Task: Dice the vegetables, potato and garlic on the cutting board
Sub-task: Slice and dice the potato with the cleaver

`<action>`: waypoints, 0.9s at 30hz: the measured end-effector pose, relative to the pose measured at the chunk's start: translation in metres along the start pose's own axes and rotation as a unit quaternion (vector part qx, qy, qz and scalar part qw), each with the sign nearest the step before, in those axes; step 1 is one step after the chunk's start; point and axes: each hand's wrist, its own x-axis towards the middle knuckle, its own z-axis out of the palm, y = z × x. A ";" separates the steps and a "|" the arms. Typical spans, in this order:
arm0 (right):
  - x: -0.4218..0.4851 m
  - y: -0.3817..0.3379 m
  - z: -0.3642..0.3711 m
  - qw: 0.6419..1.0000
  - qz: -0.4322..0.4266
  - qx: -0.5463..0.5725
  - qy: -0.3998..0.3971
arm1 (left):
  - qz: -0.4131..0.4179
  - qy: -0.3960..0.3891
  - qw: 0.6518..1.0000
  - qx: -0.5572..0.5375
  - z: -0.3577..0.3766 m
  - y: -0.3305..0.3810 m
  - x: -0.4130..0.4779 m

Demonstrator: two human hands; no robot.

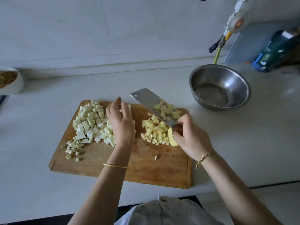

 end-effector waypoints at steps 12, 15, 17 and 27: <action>-0.012 0.007 0.012 0.991 -0.049 -0.116 0.037 | 0.417 -0.249 0.859 0.161 0.044 -0.005 -0.025; -0.014 0.011 0.017 0.983 -0.078 -0.153 0.067 | 0.441 -0.244 0.849 0.159 0.056 -0.011 -0.028; -0.015 0.014 0.019 0.980 -0.085 -0.162 0.079 | 0.453 -0.241 0.844 0.157 0.062 -0.016 -0.029; -0.015 0.012 0.018 0.973 -0.089 -0.185 0.102 | 0.483 -0.189 0.838 0.167 0.075 -0.034 -0.032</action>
